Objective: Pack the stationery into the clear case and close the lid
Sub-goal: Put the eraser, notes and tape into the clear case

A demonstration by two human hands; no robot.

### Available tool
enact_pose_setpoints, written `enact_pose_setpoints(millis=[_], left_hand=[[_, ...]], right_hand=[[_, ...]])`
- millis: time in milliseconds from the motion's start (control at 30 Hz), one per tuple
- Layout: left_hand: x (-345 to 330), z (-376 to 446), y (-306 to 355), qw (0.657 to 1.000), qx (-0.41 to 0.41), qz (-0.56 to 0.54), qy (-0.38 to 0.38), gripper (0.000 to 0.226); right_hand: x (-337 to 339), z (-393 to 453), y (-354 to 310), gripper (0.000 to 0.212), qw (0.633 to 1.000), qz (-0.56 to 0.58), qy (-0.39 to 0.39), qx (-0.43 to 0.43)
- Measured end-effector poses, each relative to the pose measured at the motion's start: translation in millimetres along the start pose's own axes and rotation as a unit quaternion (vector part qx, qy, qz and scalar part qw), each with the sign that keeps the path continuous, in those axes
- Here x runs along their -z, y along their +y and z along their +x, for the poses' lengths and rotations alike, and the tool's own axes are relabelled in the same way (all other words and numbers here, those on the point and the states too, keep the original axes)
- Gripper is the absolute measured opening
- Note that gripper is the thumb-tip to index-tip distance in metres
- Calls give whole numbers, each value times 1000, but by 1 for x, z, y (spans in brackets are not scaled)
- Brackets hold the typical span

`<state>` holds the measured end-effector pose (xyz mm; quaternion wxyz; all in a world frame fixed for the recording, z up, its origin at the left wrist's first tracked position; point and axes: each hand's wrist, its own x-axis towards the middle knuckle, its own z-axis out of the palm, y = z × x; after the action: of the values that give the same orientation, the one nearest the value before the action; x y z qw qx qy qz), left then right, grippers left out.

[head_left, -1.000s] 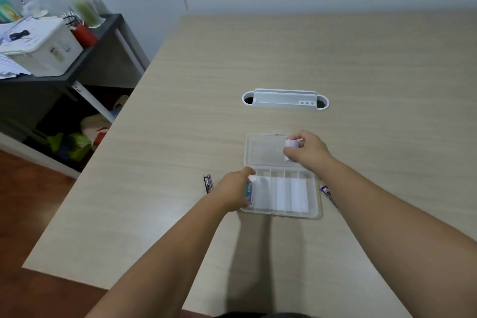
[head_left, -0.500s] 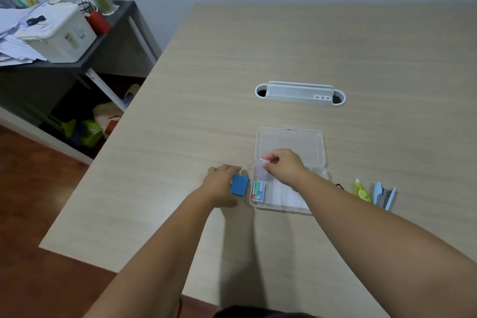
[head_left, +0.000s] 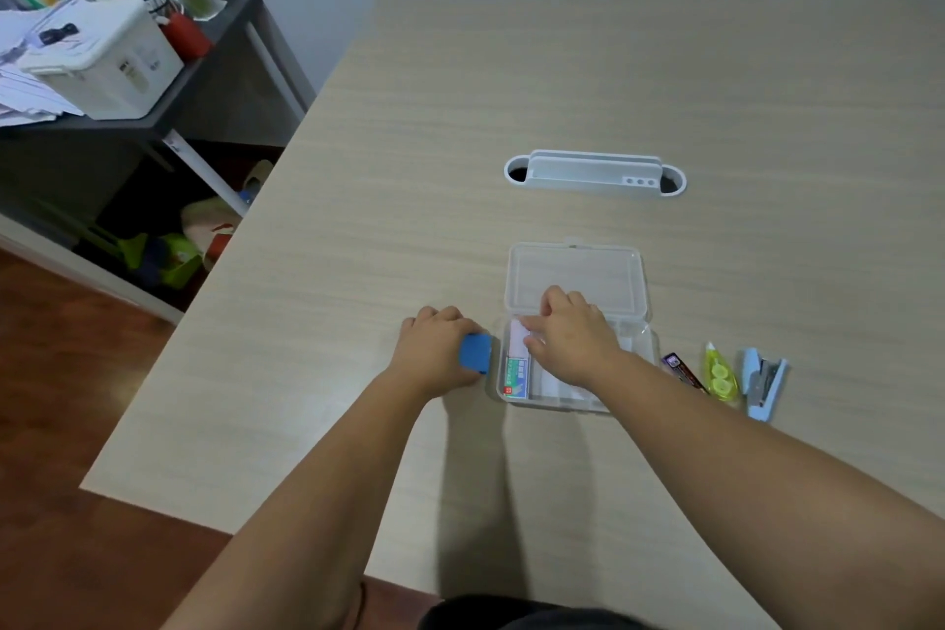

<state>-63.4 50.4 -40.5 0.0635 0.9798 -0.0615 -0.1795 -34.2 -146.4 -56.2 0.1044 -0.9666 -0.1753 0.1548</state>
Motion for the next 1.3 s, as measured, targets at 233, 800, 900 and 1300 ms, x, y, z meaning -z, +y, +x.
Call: enact_pose_setpoints(millis=[233,800,900,1300], left_hand=[[23,12,42,997,-63,2,32,65],[-5,17,74,992,-113,44,-23,51],[-11,16,74,990,-125,56,-25,60],[-5,10,14,986,65,-148,30,63]], right_hand=[[24,-23,60,41,956,199,135,-170],[13,-81,130,36,951,-20,3,-309],[14,-75,129,38,944,45,47,-324],[32,-38,29,27,893,369,51,-253]])
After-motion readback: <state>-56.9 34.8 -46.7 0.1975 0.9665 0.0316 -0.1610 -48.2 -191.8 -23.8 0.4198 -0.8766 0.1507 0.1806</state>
